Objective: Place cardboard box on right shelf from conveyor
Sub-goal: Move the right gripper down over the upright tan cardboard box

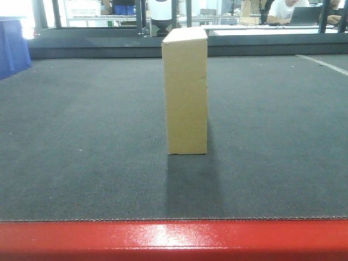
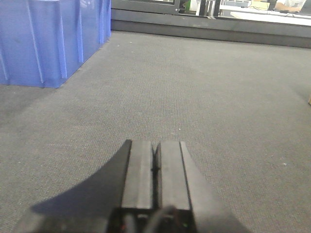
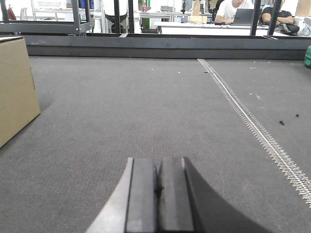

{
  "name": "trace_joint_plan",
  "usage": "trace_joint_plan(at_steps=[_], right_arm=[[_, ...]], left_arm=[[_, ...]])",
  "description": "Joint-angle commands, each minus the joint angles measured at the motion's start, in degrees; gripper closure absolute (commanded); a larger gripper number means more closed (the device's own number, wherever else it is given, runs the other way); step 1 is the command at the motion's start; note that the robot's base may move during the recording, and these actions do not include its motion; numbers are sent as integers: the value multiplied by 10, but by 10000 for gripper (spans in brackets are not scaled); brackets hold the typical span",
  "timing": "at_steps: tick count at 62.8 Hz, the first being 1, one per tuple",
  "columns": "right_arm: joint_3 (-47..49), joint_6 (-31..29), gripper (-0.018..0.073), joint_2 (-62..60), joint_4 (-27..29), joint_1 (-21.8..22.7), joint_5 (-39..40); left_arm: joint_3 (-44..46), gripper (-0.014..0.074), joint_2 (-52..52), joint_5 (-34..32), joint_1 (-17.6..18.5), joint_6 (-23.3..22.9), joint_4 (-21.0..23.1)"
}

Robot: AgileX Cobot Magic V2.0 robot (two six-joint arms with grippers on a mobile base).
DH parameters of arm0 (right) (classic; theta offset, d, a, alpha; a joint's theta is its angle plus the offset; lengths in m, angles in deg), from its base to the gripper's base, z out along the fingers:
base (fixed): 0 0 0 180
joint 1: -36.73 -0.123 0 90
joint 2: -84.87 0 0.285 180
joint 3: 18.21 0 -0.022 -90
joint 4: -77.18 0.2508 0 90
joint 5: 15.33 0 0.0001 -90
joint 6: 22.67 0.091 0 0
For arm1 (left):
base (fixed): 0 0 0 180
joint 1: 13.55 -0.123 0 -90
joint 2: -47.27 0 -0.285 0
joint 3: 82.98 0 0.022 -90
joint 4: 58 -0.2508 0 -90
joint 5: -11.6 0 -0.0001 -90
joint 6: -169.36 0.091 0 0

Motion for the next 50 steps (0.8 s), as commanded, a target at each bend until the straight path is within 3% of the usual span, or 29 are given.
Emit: trace_joint_plan(at_steps=[1,50], right_arm=[[3,-1,501,-8,3,0,51],[3,-2,501,-8,2,0,76]], left_arm=[[2,715,7,-48,3,-3,3],[2,715,7,-48,3,-3,3]])
